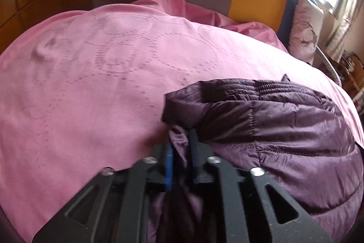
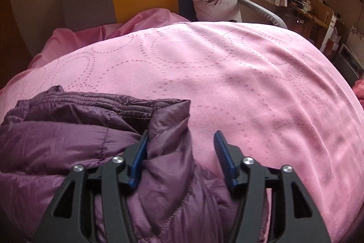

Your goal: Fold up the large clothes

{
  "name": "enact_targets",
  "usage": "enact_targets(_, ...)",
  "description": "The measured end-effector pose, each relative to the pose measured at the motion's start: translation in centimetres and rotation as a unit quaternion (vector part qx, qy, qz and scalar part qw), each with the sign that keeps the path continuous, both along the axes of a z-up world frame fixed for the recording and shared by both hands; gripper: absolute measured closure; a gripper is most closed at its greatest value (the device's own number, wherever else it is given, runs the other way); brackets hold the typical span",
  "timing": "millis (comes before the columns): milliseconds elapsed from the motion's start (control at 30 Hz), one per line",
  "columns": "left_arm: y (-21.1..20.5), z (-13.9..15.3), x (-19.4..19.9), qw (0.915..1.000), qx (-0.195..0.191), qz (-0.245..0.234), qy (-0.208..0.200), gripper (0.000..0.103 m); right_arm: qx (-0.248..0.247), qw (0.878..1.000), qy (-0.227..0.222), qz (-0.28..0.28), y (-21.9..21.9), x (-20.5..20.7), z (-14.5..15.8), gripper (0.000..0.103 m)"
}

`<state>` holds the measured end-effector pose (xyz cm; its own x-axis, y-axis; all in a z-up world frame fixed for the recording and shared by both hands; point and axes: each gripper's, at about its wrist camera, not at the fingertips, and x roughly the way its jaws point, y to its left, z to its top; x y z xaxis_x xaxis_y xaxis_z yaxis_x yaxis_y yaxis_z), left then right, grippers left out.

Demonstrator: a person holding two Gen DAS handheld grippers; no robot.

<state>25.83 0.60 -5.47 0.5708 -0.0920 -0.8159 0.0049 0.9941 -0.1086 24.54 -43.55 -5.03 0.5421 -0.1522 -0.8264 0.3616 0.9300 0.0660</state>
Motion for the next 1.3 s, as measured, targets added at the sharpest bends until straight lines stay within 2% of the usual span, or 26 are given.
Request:
enact_targets(67,1.0,2.3,-1.7,0.9988,-0.014,0.028,-0.037,0.043,0.003,1.000,-0.023,-0.013,-0.5,-1.3,1.6,0.026)
enact_targets(200,0.2,6.4,-5.2,0.9943,-0.034,0.021,-0.099,0.042,-0.022,0.996,-0.081,-0.018,1.1,-4.3,6.1,0.020)
enact_targets(333,-4.7,7.9,-8.2,0.9906,-0.051,-0.031,-0.123,0.042,-0.024,0.992,-0.122,0.029,5.9,-6.9,8.8,0.017)
enact_targets(433,-10.0,7.2,-9.4,0.9888,-0.056,-0.079,-0.114,0.042,-0.038,0.988,-0.132,0.065,9.9,-7.6,8.7,0.016)
enact_targets(567,-14.3,4.5,-9.6,0.9904,-0.055,-0.098,-0.081,0.042,-0.063,0.988,-0.116,0.082,12.0,-7.2,6.7,0.016)
enact_targets(700,-15.8,1.2,-9.6,0.9909,-0.016,-0.101,-0.088,0.042,-0.044,0.992,-0.100,0.070,11.0,-6.8,3.6,0.016)
enact_targets(800,-15.6,-0.2,-9.5,0.9894,-0.007,-0.102,-0.103,0.042,-0.044,0.991,-0.100,0.072,11.3,-6.6,2.3,0.016)
enact_targets(933,-15.6,-1.3,-8.8,0.9909,-0.005,-0.098,-0.092,0.042,-0.034,0.993,-0.086,0.071,11.2,-6.1,1.4,0.015)
enact_targets(1033,-15.6,-1.1,-8.8,0.9916,0.002,-0.098,-0.084,0.042,-0.030,0.994,-0.077,0.074,11.2,-5.9,1.5,0.015)
enact_targets(1100,-15.6,-0.3,-8.6,0.9924,0.001,-0.101,-0.071,0.042,-0.010,0.994,-0.073,0.079,10.7,-6.3,2.5,0.013)
enact_targets(1300,-14.1,3.5,-11.2,0.9907,-0.031,-0.096,-0.091,0.042,0.004,0.991,-0.112,0.075,9.0,-11.7,5.9,0.009)
